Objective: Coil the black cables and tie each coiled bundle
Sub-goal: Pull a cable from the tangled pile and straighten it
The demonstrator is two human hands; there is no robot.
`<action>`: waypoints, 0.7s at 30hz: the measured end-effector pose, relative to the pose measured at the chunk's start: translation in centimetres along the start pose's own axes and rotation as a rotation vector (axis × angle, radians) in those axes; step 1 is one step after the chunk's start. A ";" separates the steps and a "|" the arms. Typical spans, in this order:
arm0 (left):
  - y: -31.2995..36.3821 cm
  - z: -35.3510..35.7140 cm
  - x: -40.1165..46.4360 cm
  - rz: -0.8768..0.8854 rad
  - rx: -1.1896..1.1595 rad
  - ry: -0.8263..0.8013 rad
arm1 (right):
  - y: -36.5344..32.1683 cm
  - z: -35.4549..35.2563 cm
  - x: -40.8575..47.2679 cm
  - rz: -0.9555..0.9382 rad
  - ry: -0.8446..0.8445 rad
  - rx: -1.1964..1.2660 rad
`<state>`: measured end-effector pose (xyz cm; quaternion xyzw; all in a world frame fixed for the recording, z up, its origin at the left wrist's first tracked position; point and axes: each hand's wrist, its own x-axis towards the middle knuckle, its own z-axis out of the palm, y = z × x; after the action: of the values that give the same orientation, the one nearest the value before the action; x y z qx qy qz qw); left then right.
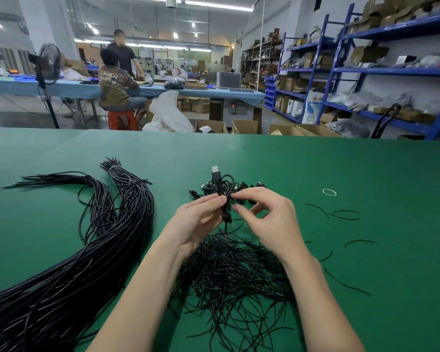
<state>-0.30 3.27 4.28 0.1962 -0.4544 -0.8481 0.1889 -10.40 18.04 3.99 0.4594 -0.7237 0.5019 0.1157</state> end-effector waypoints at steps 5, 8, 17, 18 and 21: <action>0.1 -0.1 -0.1 0.019 0.047 -0.042 | -0.1 -0.2 -0.1 -0.037 0.049 -0.065; -0.1 0.0 -0.3 0.078 0.100 -0.043 | -0.5 0.7 -0.1 0.189 0.097 0.075; 0.5 0.3 -0.5 0.060 0.107 -0.048 | -1.4 0.0 0.2 0.707 -0.163 0.701; 0.5 0.3 -0.5 0.023 0.077 -0.045 | -1.1 -0.5 0.2 0.562 -0.146 0.530; 0.2 0.3 -0.4 -0.054 0.033 -0.024 | -0.3 -1.4 0.3 0.219 -0.091 0.211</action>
<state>-0.03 3.56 4.71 0.2014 -0.4653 -0.8475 0.1572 -10.75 19.01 4.95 0.4094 -0.7172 0.5635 -0.0215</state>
